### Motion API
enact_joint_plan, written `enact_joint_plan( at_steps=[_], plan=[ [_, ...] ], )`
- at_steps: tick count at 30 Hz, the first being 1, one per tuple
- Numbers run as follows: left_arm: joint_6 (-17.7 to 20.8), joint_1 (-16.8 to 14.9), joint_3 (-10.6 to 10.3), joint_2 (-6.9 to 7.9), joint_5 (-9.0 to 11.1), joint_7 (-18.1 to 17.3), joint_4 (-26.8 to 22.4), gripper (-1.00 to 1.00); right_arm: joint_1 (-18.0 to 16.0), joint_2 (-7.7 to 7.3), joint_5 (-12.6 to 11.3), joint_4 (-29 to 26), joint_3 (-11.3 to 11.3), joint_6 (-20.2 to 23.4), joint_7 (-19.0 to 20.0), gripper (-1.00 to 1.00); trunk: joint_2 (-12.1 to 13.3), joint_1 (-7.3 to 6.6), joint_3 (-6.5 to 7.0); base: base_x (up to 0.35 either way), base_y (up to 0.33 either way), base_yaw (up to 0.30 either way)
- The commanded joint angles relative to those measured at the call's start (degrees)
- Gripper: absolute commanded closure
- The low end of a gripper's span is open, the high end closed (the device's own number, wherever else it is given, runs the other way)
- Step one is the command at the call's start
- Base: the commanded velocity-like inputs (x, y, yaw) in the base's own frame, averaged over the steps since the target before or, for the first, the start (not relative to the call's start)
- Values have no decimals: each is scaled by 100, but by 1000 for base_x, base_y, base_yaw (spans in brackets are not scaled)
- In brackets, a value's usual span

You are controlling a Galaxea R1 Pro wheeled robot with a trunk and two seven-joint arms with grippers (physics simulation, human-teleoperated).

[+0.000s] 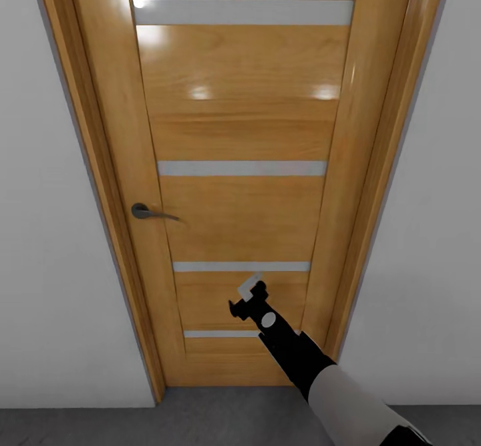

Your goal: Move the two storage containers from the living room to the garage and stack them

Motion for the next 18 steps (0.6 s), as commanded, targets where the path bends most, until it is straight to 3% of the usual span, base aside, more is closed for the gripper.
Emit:
enact_joint_plan(
  at_steps=[1,3,4,5,9,13,18],
  plan=[
    [-9,1,1,0,49,0,-5,-100,-4,0,63,-10,39,17,17,-100,-3,0,-5,2,-2,0],
    [-9,1,1,0,49,0,-5,-100,-34,0,63,-10,111,-32,55,-100,-3,0,-5,1,-1,0],
    [-9,1,1,0,49,0,-5,-100,-249,0,36,24,143,-43,73,-100,-3,0,-5,0,0,0],
    [-9,1,1,0,49,0,-5,-100,-835,0,-12,268,153,-21,67,-100,-3,0,-5,0,0,0],
    [-9,1,-5,0,49,0,-5,-100,-1324,0,-211,602,155,-48,-6,-100,-3,0,-5,4,0,0],
    [-9,1,-7,7,49,-2,-5,-100,-1469,0,-410,663,156,-50,-42,-100,-3,0,-5,91,0,0],
    [-9,1,-11,8,49,-7,-5,-100,-1482,0,-453,674,172,-368,37,-100,-3,0,-5,211,0,0]
  ],
)
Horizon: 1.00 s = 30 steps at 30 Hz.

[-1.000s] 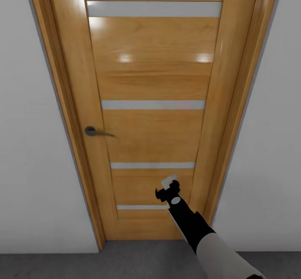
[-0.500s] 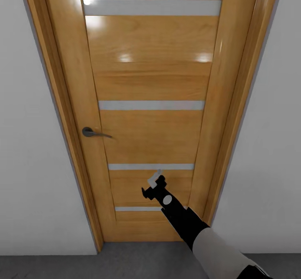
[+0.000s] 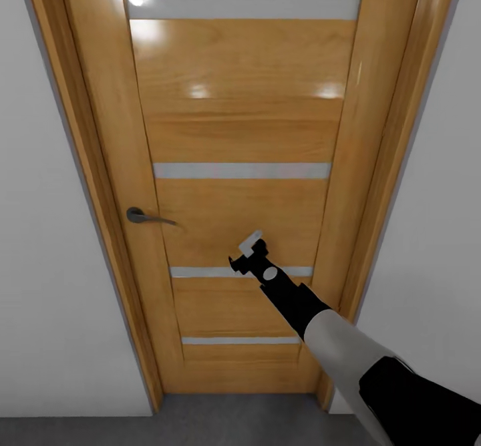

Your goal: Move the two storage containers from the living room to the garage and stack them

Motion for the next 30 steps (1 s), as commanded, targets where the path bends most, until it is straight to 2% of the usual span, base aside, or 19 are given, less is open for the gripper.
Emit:
enact_joint_plan(
  at_steps=[1,7,18,30],
  plan=[
    [-9,1,2,0,50,0,-5,-100,-3,0,59,-7,5,30,7,-100,-3,2,-5,225,0,0],
    [-10,1,-4,-1,50,-1,-5,-100,-3,0,65,3,1,16,5,-100,-3,2,-5,206,0,0],
    [-10,1,-13,-9,42,-1,-5,-100,34,0,46,-97,-6,-173,-22,-100,-3,2,-5,11,0,0],
    [-10,1,-14,-9,42,-1,-5,-100,50,0,31,-101,-10,-131,-178,-100,-3,2,-5,0,0,30]
  ],
)
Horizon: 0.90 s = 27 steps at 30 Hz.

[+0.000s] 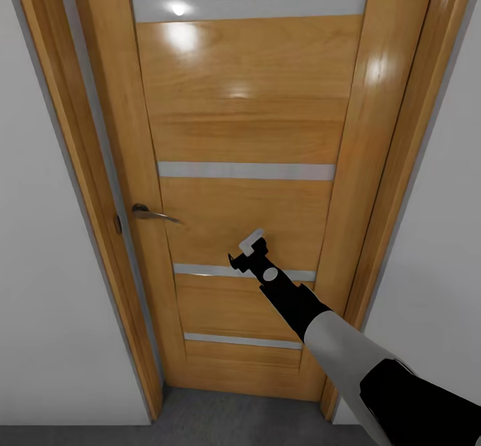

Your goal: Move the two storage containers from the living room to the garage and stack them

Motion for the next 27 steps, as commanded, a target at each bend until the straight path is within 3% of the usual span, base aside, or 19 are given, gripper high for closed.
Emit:
enact_joint_plan(
  at_steps=[1,11,21,27],
  plan=[
    [-10,1,-1,0,52,0,-4,-100,-4,0,59,-5,10,22,-16,-100,-3,0,-5,0,0,12],
    [-10,1,-1,0,52,0,-4,-100,-4,0,-159,63,5,-160,-130,-100,-3,0,-5,0,0,2],
    [-10,1,4,0,52,0,-4,-100,-10,0,-158,80,10,-235,-140,-100,-3,0,-5,0,0,0],
    [-10,1,-1,0,52,0,-4,-100,-20,0,-120,0,23,-185,-420,-100,-3,0,-5,0,0,102]
  ],
)
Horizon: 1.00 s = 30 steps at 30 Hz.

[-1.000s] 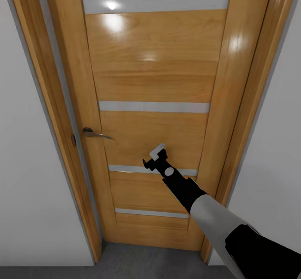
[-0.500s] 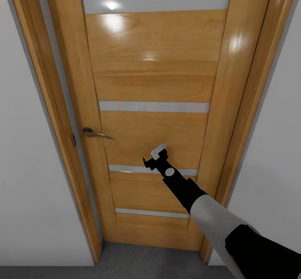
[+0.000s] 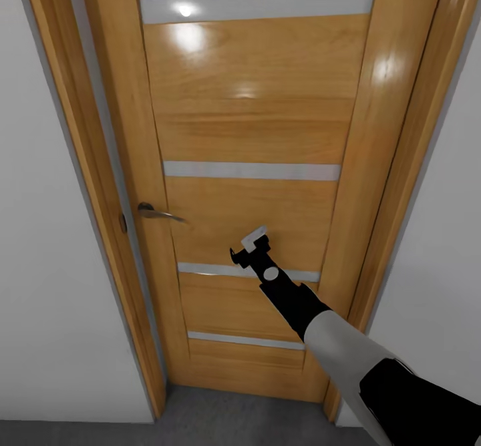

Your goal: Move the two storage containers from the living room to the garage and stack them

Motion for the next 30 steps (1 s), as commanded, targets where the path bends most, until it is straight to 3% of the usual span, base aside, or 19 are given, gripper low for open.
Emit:
enact_joint_plan(
  at_steps=[1,8,23,30],
  plan=[
    [-10,1,-1,-1,53,0,-4,-100,-6,0,55,-9,25,9,-58,-100,-3,0,-5,0,0,226],
    [-10,1,-1,4,53,0,-4,-100,-8,0,57,-168,27,15,-73,-100,-3,0,-5,0,0,227],
    [-10,1,6,22,57,-13,-4,-100,-11,0,78,-42,13,-31,-72,-100,-3,0,-5,55,0,15],
    [-9,1,8,26,61,-26,-4,-100,-10,0,619,187,17,-23,-102,-100,-3,0,-5,304,0,0]
  ],
)
